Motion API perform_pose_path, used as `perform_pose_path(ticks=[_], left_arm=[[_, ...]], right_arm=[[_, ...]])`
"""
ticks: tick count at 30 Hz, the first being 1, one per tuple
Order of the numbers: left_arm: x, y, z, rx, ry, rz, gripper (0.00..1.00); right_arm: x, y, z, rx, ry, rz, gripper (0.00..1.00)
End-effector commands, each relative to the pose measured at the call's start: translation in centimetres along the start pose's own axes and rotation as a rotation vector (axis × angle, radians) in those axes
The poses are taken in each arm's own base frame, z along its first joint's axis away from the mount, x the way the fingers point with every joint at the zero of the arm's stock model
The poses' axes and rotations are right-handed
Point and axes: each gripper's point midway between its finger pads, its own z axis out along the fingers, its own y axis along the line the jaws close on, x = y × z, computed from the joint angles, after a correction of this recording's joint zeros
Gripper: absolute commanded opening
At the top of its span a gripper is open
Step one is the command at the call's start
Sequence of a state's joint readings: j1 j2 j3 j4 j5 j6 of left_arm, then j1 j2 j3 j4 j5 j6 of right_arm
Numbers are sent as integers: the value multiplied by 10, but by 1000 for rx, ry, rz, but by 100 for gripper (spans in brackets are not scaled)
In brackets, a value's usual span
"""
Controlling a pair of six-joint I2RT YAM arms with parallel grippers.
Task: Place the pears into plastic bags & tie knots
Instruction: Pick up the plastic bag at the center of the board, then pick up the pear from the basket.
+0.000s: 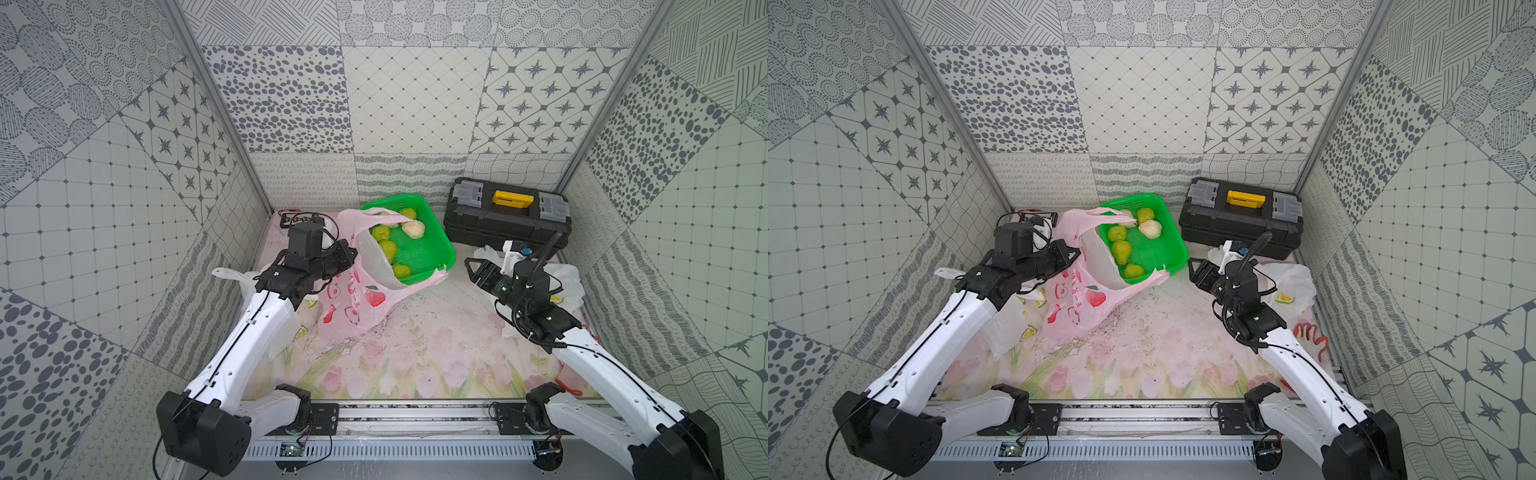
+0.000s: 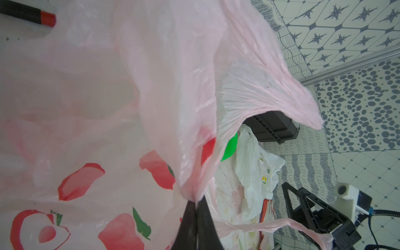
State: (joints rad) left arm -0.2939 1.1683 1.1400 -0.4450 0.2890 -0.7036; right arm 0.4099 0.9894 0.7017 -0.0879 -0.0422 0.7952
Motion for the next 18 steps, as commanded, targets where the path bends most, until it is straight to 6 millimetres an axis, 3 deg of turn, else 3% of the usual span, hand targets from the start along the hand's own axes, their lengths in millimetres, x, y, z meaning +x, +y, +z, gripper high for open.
perform_pose_path(ticks=[1, 6, 14, 18], left_arm=[[2, -17, -9, 64, 42, 160, 0], [4, -17, -22, 43, 71, 242, 0], [-39, 8, -79, -100, -107, 219, 0], [-46, 11, -90, -143, -143, 240, 0]], right_arm=[[2, -4, 5, 63, 55, -34, 68], [9, 0, 29, 75, 145, -46, 67], [18, 23, 72, 44, 256, -74, 66], [28, 39, 103, 57, 323, -158, 67]])
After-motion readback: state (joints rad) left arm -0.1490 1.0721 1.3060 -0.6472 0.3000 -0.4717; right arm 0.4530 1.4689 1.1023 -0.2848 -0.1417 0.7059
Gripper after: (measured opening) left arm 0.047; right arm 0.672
